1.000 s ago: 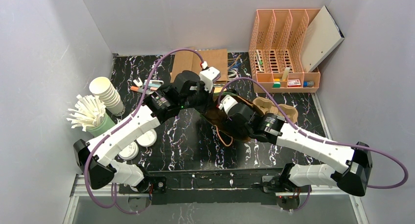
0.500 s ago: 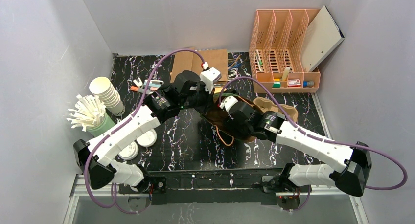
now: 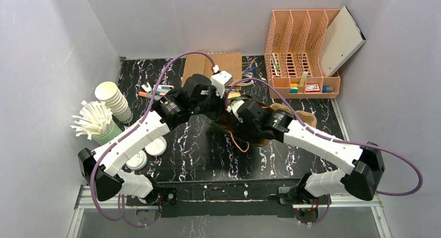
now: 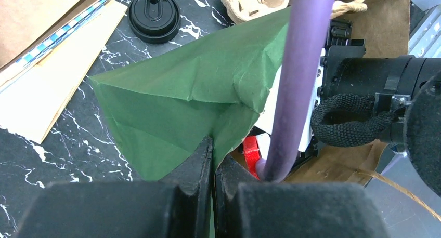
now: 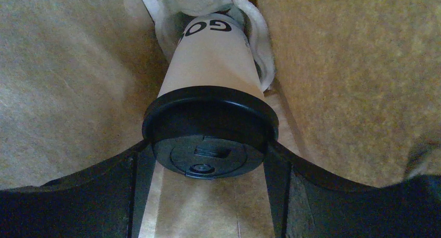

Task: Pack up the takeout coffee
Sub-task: Place the coffee cup on the cup tray.

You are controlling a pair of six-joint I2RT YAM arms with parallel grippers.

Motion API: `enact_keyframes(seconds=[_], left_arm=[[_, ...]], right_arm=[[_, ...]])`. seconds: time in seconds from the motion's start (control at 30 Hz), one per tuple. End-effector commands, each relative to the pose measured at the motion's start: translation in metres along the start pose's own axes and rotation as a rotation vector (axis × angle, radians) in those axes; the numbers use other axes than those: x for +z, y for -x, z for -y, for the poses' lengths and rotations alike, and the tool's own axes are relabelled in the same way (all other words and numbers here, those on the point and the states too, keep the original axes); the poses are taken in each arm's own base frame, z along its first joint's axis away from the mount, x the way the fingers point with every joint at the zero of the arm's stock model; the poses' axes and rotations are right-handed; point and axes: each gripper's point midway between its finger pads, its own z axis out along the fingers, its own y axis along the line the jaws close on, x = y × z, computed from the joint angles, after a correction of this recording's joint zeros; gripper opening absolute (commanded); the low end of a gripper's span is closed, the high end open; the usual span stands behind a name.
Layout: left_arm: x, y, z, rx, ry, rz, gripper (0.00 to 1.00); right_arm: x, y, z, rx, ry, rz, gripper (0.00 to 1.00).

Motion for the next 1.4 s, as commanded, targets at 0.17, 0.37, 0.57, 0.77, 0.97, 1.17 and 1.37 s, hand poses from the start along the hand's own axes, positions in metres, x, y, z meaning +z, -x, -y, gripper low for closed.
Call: enact_keyframes(seconds=[0.17, 0.37, 0.57, 0.77, 0.97, 1.17, 1.37], left_arm=[[-0.008, 0.002, -0.004, -0.143, -0.064, 0.023, 0.0], [-0.001, -0.002, -0.015, -0.251, -0.167, -0.022, 0.0], [0.011, -0.005, -0.001, -0.266, -0.29, -0.087, 0.0], [0.014, -0.004, 0.004, -0.273, -0.323, -0.098, 0.0], [0.014, -0.004, 0.003, -0.275, -0.322, -0.086, 0.0], [0.016, -0.006, 0.004, -0.271, -0.332, -0.096, 0.0], [0.02, -0.014, 0.001, -0.274, -0.314, -0.132, 0.0]], right_arm=[[-0.005, 0.01, -0.007, -0.026, 0.074, -0.021, 0.07], [-0.012, 0.016, -0.012, -0.033, 0.123, -0.039, 0.07], [-0.026, 0.013, -0.03, -0.007, 0.243, -0.128, 0.06], [-0.029, -0.002, -0.047, -0.004, 0.333, -0.24, 0.05], [-0.022, -0.014, -0.051, 0.007, 0.333, -0.296, 0.06], [-0.005, -0.005, -0.047, -0.012, 0.293, -0.27, 0.06], [0.009, 0.007, -0.047, -0.023, 0.28, -0.248, 0.07]])
